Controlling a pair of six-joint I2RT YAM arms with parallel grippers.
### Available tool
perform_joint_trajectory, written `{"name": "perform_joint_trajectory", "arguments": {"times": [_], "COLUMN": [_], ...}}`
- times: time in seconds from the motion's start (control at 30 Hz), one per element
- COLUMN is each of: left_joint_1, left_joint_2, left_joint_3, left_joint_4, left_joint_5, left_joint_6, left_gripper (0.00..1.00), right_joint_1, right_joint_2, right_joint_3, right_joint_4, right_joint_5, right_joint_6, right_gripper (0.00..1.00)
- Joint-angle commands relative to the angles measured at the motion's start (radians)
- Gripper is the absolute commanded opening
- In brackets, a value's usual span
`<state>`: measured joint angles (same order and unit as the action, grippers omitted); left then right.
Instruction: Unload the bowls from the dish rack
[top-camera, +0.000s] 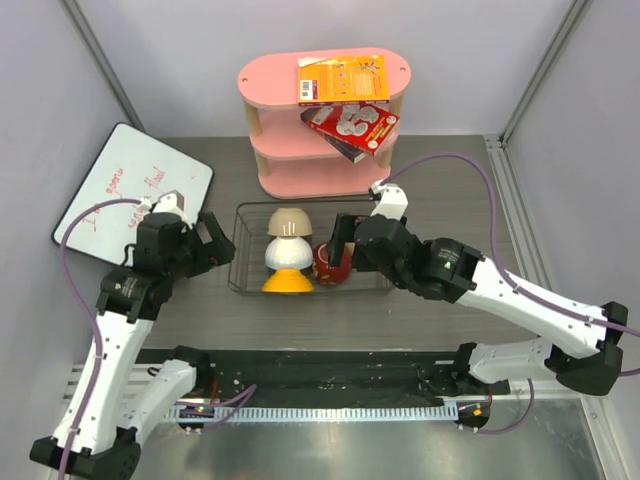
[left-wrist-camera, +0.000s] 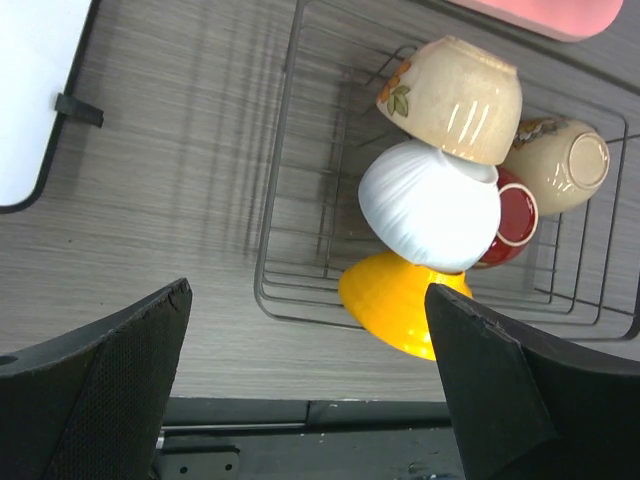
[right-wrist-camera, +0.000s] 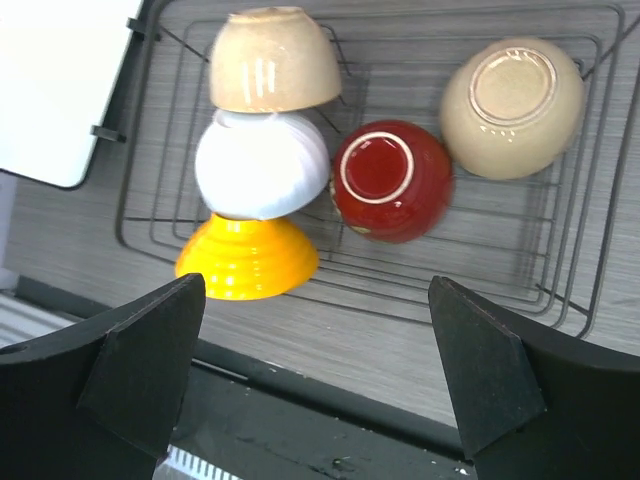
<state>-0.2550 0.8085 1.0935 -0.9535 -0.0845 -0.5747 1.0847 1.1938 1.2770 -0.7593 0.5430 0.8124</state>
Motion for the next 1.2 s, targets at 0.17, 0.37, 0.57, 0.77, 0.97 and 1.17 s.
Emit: {"name": "perform_joint_trajectory", "arguments": {"times": [0.17, 0.37, 0.57, 0.77, 0.97, 1.17], "left_joint_1": [-0.003, -0.003, -0.042, -0.162, -0.384, -0.555], "left_joint_2": [-0.057, 0.038, 0.101, 0.156, 0.181, 0.253], "left_joint_3": [-0.080, 0.012, -0.023, -0.066, -0.057, -0.049], "left_joint_4": [0.160, 0.072, 0.071, 0.097, 0.124, 0.116], "left_joint_5": [0.253, 0.244, 0.281, 0.183, 0.041, -0.147], "left_joint_6": [0.073, 0.193, 0.200, 0.150, 0.108, 0.107], "left_gripper": [1.00, 1.00, 1.00, 1.00, 1.00, 1.00], "right_joint_1": [0.009, 0.011, 0.011, 0.009, 0.011, 0.009], "right_joint_2": [-0.147, -0.204, -0.278, -0.304, -0.295, -0.307], "right_joint_3": [-0.148, -0.249, -0.258, -0.283, -0.292, -0.303], "right_joint_4": [0.196, 0.180, 0.121, 0.077, 0.058, 0.049], "right_joint_5": [-0.091, -0.092, -0.012, 0.020, 0.021, 0.023], "right_joint_6": [0.065, 0.103, 0.117, 0.146, 0.160, 0.168], "right_gripper": [1.00, 1.00, 1.00, 1.00, 1.00, 1.00]}}
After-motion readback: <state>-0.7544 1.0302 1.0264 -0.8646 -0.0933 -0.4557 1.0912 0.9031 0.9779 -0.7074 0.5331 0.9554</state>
